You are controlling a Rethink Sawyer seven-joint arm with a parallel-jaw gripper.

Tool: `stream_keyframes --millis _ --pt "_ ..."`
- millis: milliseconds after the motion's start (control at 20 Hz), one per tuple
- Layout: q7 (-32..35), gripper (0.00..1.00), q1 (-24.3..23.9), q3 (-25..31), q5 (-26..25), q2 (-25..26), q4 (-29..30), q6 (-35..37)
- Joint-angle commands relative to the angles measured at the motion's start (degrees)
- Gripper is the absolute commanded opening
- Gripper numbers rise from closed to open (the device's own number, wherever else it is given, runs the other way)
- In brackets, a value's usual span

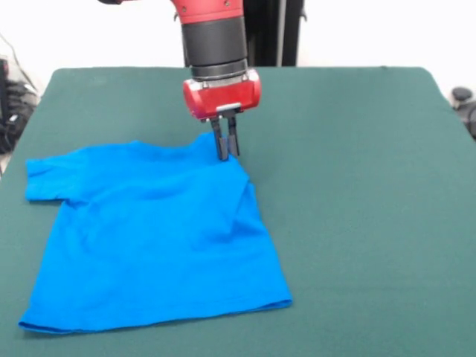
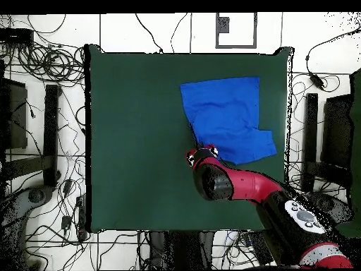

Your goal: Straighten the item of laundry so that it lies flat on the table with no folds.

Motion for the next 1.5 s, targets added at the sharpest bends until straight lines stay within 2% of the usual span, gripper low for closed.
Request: stream_keyframes --millis 50,550,900,1500 --pt "17.6 0.0 5.8 -0.5 6.1 2.3 3.6 -3.3" --pt "20.3 0.0 13.5 -3.8 14.3 2.7 4.2 -8.1" --pt "20.9 0.0 16.9 -5.0 19.2 2.9 4.4 -10.1" --pt "22.6 0.0 20.2 -6.4 23.0 1.9 4.5 -10.4"
